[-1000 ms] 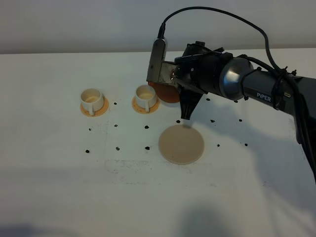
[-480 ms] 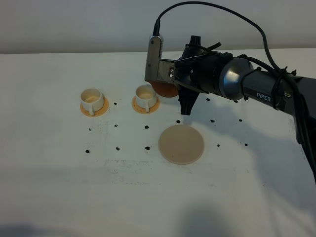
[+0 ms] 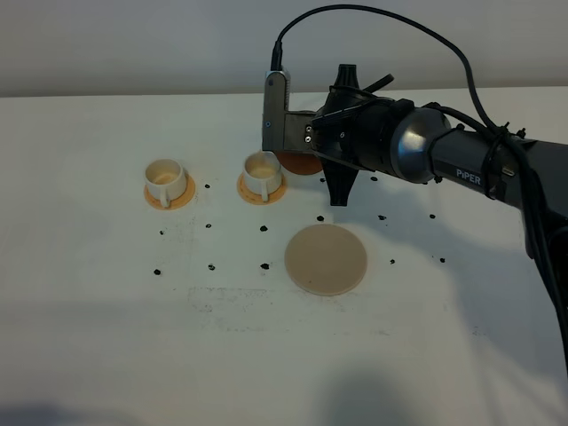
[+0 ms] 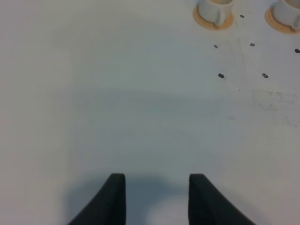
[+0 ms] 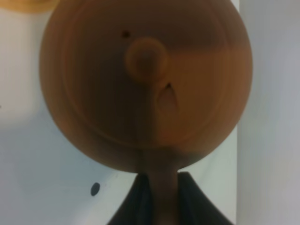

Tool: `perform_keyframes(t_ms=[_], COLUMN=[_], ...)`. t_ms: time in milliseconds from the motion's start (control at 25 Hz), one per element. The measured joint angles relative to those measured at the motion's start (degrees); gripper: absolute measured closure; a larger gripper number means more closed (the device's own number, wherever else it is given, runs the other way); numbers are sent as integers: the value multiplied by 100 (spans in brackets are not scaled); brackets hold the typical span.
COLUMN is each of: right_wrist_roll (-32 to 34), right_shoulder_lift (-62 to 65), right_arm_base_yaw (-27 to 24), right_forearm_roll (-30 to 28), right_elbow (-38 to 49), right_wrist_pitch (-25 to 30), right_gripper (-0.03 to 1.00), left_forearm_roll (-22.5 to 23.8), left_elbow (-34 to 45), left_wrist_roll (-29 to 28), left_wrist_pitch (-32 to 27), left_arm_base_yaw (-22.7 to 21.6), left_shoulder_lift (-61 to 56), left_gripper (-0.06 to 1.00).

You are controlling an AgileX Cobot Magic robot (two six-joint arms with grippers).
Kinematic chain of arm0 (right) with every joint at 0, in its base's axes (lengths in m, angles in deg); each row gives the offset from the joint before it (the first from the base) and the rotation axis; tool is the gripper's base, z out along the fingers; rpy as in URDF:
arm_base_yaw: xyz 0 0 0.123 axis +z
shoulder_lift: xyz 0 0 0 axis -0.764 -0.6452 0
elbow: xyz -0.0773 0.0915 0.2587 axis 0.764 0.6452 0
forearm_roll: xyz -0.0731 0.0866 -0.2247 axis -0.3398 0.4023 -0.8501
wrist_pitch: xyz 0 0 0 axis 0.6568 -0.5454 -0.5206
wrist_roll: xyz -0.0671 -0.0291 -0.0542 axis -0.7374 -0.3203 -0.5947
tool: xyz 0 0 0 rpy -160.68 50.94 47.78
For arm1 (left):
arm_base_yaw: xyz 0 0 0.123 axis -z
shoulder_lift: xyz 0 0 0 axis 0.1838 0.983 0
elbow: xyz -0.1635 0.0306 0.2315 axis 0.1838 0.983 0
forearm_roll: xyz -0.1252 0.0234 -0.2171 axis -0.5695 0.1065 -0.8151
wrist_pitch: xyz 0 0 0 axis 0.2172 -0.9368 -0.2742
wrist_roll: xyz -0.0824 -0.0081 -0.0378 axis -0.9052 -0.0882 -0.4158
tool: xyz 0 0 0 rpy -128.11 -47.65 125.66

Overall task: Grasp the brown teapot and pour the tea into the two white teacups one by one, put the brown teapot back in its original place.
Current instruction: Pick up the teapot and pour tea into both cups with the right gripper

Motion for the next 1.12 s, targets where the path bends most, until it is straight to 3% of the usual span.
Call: perform_keyframes(t_ms=[1120], right_wrist_roll=[-648], right_shoulder_lift=[0], right_arm_base_yaw=[0], right_forearm_roll=[-568], right_elbow=[0], right_wrist_pitch=[-11], right_gripper=[85], left_forearm_roll=[0], left_elbow=[0], left_wrist_roll=[0], left_wrist_pitch=[0], left_arm_base_yaw=[0], left_shoulder_lift=[0], left_gripper=[63])
